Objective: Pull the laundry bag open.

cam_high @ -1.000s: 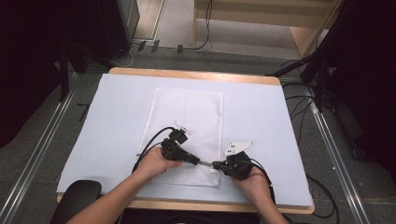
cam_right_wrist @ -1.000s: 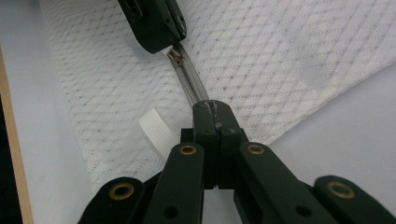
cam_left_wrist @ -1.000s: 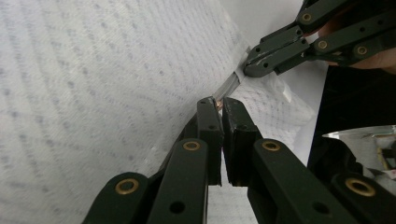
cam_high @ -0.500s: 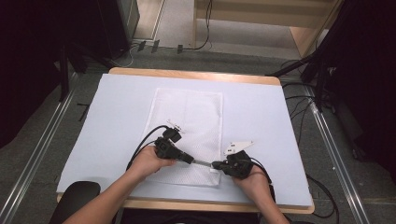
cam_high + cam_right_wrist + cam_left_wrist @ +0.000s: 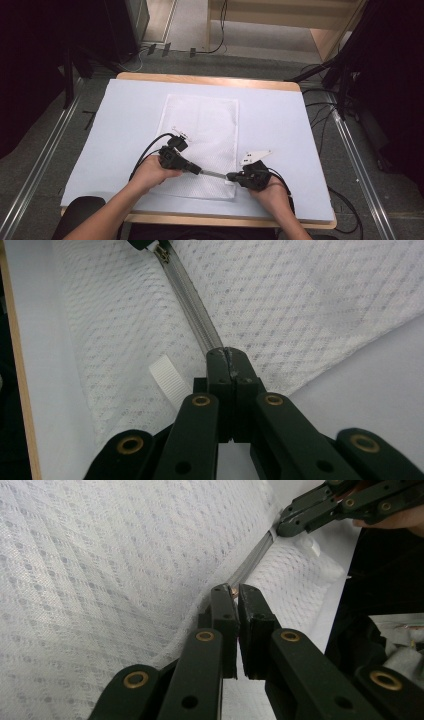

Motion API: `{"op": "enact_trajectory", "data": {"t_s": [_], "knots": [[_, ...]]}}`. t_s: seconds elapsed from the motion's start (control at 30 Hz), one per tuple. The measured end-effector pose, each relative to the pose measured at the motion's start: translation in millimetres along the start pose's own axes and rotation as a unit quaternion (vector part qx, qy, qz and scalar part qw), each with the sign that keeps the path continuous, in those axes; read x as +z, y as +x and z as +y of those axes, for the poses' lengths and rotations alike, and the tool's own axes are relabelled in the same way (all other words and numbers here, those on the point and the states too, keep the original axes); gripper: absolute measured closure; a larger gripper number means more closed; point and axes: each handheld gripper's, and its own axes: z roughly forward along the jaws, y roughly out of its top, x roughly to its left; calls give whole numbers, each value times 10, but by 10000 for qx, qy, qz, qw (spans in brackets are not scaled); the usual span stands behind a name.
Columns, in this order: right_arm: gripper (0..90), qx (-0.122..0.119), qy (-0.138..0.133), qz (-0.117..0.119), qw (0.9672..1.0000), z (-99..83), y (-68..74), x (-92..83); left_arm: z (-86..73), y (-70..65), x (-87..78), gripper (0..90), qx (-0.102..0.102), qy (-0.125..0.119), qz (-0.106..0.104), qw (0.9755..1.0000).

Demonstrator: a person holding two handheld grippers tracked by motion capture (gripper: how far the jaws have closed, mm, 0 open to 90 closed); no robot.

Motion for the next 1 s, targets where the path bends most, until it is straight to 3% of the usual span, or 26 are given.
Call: {"op": "enact_trajectory", "data": {"t_s": [0.2,0.4,0.6,0.67,1.0], "knots": [[900,32,-115,-24,9999,-30,7,1,-63,64,-110,880,-43,-49,42,10000],[900,3,-60,-37,10000,-14,9,1,-125,67,-199,880,-29,-150,93,9998],[900,-17,-22,-45,10000,-3,18,3,-131,83,-205,880,-26,-120,41,9999],[900,-24,-23,-51,10000,-4,19,2,-137,94,-215,880,-8,-69,137,9999],[900,-10,-6,-35,10000,3,14,3,-293,234,-426,880,-190,-194,186,9995]]}}
